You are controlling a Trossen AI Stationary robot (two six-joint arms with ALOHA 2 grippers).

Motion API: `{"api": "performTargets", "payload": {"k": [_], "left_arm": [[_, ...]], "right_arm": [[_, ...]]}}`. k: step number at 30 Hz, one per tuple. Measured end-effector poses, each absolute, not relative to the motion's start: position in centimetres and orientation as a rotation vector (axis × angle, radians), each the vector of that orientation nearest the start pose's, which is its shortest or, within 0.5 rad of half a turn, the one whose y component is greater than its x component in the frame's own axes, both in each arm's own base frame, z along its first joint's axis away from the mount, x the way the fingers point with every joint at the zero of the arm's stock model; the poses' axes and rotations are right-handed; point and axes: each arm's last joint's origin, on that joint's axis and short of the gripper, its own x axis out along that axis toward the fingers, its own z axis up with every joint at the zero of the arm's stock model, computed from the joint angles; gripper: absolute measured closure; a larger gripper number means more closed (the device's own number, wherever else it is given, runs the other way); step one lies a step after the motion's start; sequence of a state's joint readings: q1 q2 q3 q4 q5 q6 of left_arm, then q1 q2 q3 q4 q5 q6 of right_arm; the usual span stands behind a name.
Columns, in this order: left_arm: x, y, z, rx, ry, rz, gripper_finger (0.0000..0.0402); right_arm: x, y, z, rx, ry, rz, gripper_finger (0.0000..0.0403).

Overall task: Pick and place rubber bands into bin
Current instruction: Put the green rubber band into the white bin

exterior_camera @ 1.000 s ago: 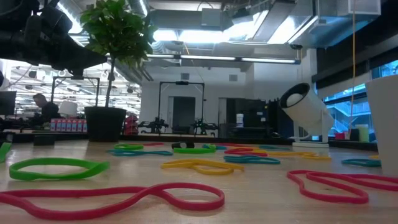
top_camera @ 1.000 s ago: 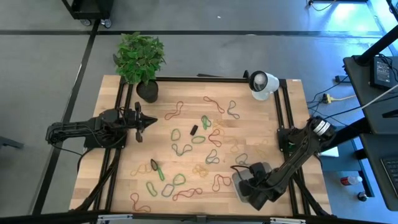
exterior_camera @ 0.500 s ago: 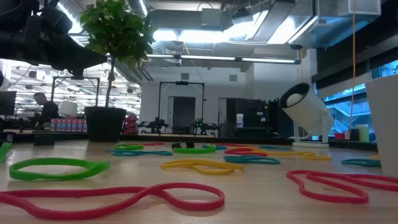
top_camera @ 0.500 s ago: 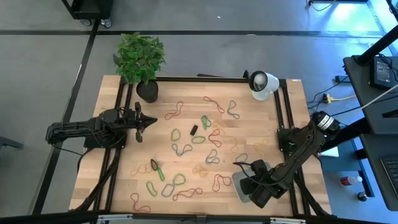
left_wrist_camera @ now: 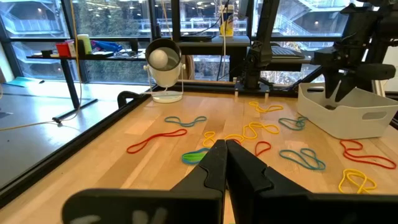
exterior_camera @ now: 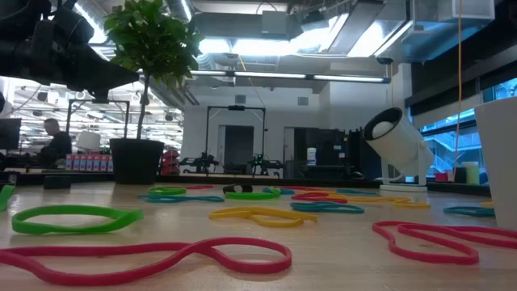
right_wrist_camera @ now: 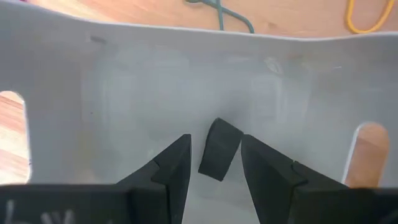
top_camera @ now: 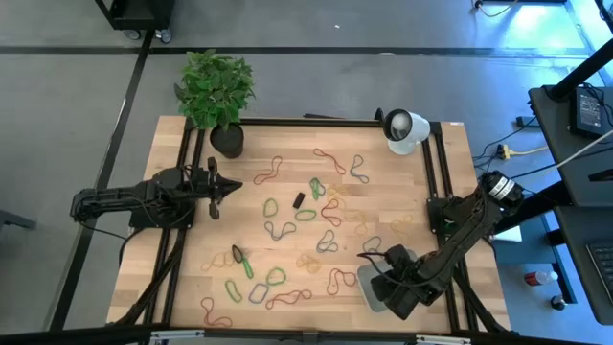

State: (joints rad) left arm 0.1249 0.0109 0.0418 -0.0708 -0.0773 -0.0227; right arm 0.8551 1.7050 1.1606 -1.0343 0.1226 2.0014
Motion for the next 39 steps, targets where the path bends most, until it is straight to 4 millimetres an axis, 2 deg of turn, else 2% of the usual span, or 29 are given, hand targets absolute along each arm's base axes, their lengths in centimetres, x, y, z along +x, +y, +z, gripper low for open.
{"api": "performTargets", "payload": {"k": [4,8,12,14,20,26,32,36,39], "left_arm": [[9.5,1.4,17.0,-0.024,0.038,0.203,0.0398],[9.5,1.4,17.0,-0.028,0.038,0.203,0.0398],[9.5,1.4,17.0,-0.071,0.033,0.204,0.0398],[9.5,1.4,17.0,-0.097,0.030,0.204,0.0398],[9.5,1.4,17.0,-0.118,0.028,0.205,0.0398],[9.5,1.4,17.0,-0.118,0.028,0.205,0.0398],[9.4,1.5,17.1,-0.118,0.016,0.249,0.0398],[9.4,1.7,17.3,-0.118,-0.004,0.304,0.0398],[9.4,1.8,17.4,-0.111,-0.021,0.328,0.0398]], "right_arm": [[19.5,21.9,19.3,0.829,1.264,-0.908,0.0272],[19.3,21.7,19.5,0.809,1.271,-0.906,0.0320],[19.0,21.2,21.0,0.844,1.230,-0.866,0.0380],[18.8,20.8,22.0,0.857,1.180,-0.834,0.0396],[18.3,19.5,24.2,0.780,1.062,-0.736,0.0385],[17.6,18.8,24.4,0.693,1.087,-0.772,0.0395],[16.9,17.7,23.4,0.561,1.087,-0.831,0.0401],[15.8,16.7,22.2,0.532,0.980,-0.803,0.0401],[14.7,15.3,21.2,0.559,0.875,-0.715,0.0401]]}}
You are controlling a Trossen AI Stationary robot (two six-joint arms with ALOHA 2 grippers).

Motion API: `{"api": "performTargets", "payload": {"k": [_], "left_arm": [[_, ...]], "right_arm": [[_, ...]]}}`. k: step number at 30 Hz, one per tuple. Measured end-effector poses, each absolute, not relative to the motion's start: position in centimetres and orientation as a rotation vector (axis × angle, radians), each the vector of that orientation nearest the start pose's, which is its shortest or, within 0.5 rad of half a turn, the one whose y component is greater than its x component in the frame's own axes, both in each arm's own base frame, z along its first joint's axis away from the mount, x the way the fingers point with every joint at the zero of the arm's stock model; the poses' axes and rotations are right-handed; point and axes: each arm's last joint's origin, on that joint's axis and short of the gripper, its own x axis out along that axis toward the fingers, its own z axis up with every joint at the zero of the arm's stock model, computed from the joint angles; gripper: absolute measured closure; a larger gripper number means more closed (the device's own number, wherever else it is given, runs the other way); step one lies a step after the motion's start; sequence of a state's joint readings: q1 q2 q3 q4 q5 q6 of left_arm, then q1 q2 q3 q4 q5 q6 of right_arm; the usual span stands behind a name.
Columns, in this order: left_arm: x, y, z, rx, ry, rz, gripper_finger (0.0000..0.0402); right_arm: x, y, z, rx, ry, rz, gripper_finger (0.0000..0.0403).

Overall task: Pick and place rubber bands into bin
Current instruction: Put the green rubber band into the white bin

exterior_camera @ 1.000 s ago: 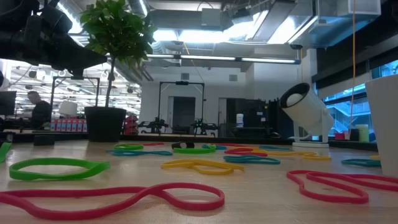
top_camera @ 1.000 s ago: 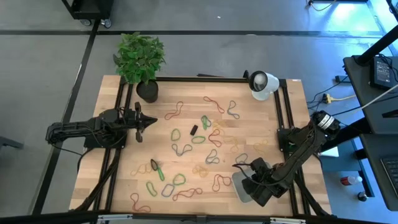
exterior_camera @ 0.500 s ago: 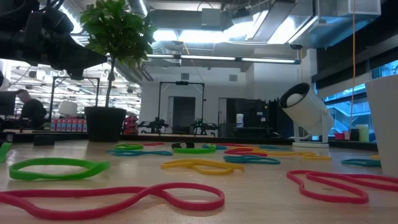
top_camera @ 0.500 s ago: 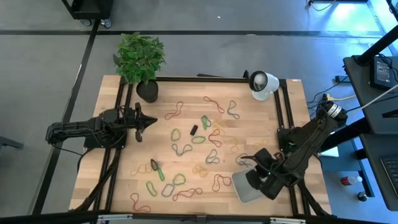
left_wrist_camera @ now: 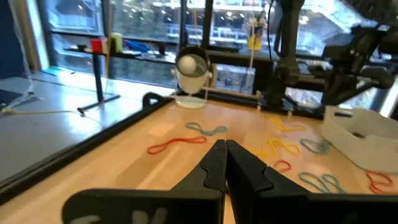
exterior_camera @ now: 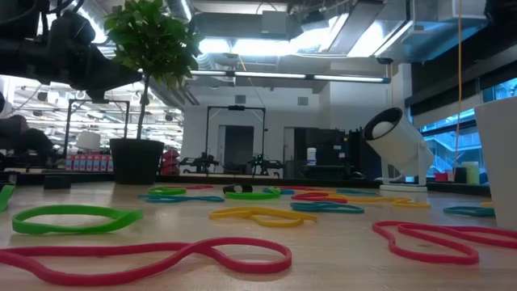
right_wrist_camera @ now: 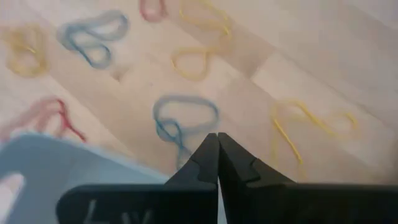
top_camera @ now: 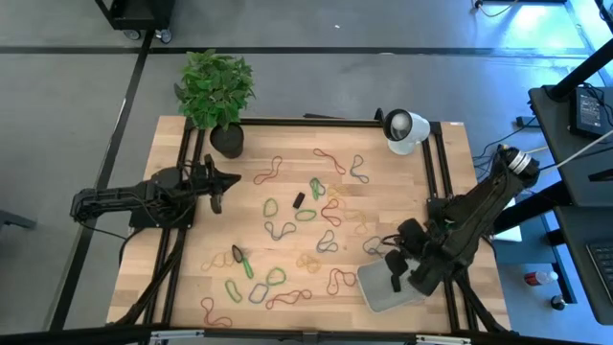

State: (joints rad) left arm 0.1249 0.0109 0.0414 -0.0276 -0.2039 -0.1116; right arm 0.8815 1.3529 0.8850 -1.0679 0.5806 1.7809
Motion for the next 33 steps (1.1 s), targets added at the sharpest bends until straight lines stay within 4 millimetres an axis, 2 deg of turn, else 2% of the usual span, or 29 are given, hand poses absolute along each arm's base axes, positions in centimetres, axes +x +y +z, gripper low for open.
{"api": "performTargets", "payload": {"k": [6,10,15,19,24,29,33], "left_arm": [[9.3,2.1,17.5,-0.086,-0.032,0.446,0.0398],[9.7,2.2,17.1,-0.078,0.029,0.474,0.0398],[10.6,2.3,16.1,-0.137,0.125,0.484,0.0398],[11.6,2.5,16.0,-0.193,0.162,0.494,0.0398],[13.4,2.6,17.5,-0.214,0.232,0.492,0.0398],[16.0,2.5,18.7,-0.112,0.337,0.438,0.0398],[18.5,2.0,18.6,-0.010,0.448,0.380,0.0398]], "right_arm": [[12.6,11.4,19.7,0.541,0.650,-0.505,0.0402],[12.2,9.2,19.2,0.473,0.550,-0.398,0.0402],[12.3,7.2,19.1,0.353,0.473,-0.357,0.0403],[12.4,6.4,19.4,0.265,0.462,-0.365,0.0403],[12.5,6.1,19.4,0.217,0.473,-0.369,0.0403],[12.5,6.0,19.4,0.252,0.473,-0.377,0.0403],[12.5,6.1,19.4,0.300,0.464,-0.388,0.0403]]}}
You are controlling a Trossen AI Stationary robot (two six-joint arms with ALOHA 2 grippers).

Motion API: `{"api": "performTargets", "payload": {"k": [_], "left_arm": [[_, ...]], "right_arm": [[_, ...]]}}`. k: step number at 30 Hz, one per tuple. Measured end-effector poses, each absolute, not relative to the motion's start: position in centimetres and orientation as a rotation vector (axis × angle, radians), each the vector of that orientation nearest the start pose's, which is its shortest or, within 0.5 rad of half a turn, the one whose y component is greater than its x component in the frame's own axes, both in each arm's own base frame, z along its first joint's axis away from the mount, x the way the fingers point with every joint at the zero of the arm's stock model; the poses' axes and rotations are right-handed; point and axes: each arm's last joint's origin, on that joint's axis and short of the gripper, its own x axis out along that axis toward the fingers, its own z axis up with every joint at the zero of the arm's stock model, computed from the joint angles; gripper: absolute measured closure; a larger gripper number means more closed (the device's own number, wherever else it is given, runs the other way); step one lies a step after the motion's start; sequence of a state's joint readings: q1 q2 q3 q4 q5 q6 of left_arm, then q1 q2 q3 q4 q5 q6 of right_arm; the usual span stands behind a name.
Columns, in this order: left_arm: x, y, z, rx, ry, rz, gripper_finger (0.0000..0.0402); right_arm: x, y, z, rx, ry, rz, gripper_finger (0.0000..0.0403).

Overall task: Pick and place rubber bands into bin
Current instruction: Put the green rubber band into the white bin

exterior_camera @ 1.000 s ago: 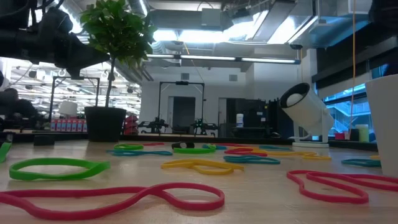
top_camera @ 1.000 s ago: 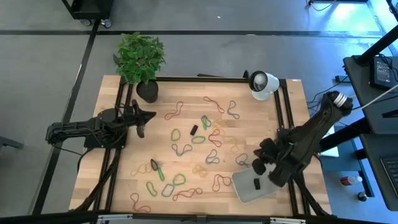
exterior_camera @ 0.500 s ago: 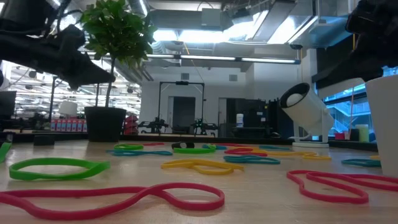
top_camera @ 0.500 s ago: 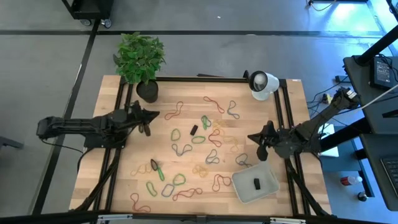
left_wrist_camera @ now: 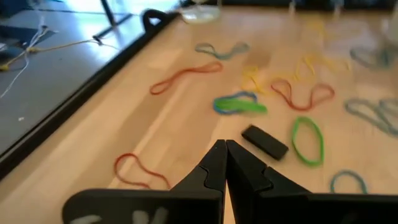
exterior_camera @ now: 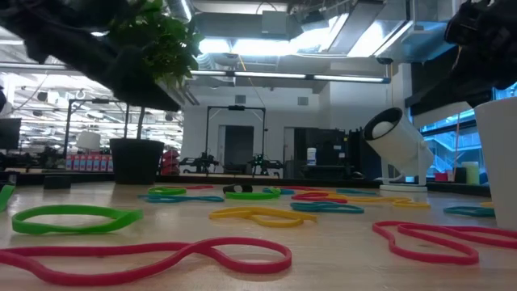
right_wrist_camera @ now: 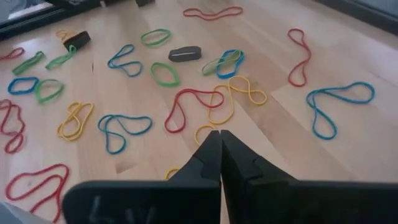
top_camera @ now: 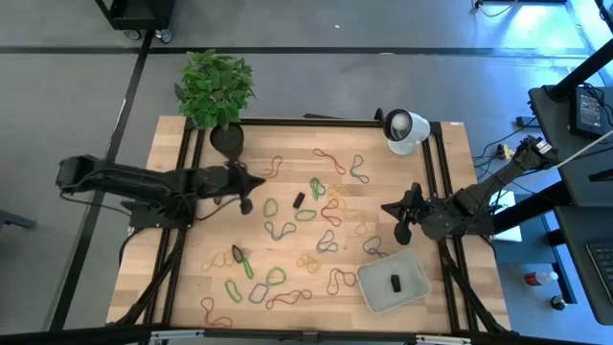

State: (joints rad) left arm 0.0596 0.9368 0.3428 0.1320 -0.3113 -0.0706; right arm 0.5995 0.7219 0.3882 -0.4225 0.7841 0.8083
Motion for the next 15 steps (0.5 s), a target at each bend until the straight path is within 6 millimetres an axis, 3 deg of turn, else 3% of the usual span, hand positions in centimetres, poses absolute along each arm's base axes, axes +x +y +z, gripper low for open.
{"api": "performTargets", "payload": {"k": [6,15], "left_arm": [[21.2,1.4,17.4,0.144,0.621,0.311,0.0394],[23.0,1.4,15.0,0.063,0.782,0.349,0.0323]], "right_arm": [[12.5,6.1,19.4,0.376,0.449,-0.406,0.0403],[12.5,6.1,19.3,0.430,0.454,-0.407,0.0403]]}}
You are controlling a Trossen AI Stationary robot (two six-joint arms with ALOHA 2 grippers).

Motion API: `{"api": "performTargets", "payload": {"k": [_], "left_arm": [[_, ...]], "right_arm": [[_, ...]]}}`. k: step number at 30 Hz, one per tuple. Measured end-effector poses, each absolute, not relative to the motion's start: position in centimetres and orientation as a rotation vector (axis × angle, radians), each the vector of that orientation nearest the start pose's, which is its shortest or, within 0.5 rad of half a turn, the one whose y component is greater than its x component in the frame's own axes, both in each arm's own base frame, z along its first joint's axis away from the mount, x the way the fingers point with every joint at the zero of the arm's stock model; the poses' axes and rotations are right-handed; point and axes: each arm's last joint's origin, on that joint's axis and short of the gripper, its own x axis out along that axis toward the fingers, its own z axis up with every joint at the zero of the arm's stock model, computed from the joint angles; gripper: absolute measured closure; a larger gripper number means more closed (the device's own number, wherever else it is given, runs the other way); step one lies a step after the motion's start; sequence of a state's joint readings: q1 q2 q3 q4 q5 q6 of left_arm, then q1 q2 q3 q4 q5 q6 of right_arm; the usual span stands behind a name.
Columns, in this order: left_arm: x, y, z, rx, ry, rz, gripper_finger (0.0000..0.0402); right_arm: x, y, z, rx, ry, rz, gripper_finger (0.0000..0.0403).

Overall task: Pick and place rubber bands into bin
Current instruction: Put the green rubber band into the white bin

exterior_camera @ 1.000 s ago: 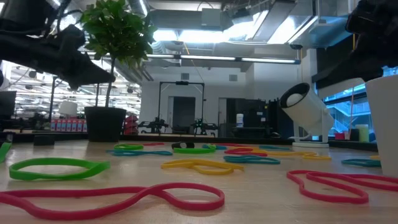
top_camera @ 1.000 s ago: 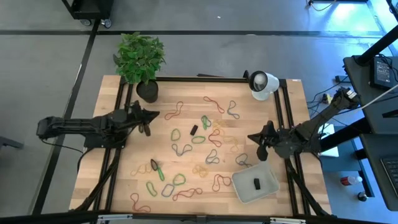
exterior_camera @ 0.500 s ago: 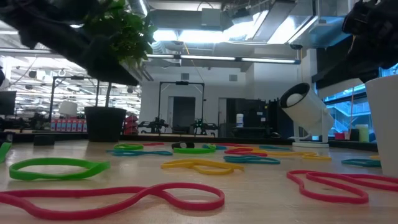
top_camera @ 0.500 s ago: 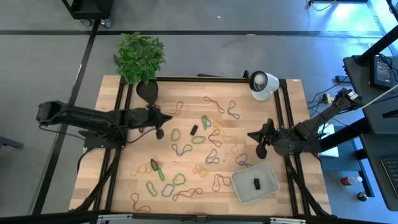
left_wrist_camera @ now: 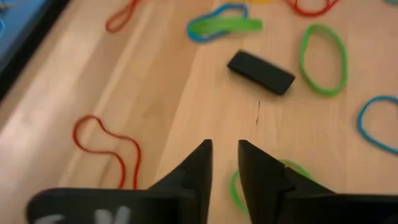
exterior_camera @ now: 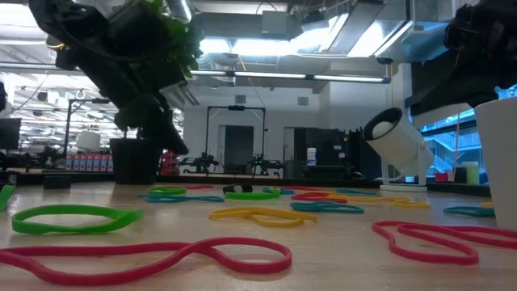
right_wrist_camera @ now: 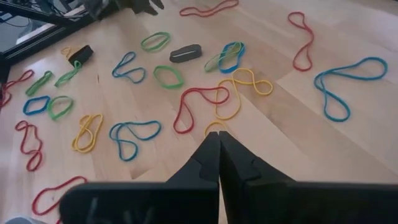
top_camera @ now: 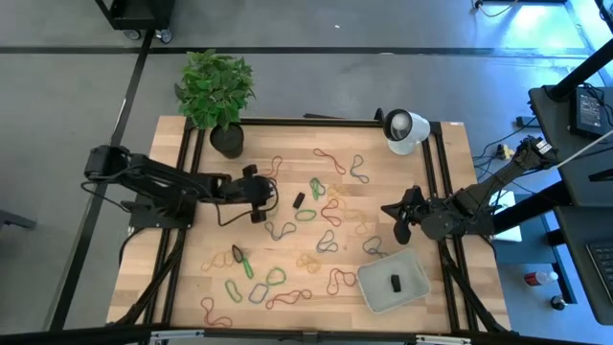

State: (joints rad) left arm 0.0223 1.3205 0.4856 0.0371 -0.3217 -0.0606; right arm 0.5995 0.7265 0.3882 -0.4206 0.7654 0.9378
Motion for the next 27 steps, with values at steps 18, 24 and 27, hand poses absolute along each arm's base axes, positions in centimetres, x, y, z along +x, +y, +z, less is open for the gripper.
{"api": "performTargets", "payload": {"k": [18,24,27], "left_arm": [[23.2,1.3,11.7,-0.027,0.947,0.380,0.0291],[23.5,1.3,10.9,-0.040,0.973,0.353,0.0306],[23.5,1.2,10.7,-0.042,0.981,0.348,0.0327]], "right_arm": [[12.4,6.1,19.2,0.369,0.474,-0.399,0.0397],[12.4,6.1,19.2,0.361,0.476,-0.397,0.0386],[12.4,6.1,19.2,0.340,0.480,-0.392,0.0387]]}}
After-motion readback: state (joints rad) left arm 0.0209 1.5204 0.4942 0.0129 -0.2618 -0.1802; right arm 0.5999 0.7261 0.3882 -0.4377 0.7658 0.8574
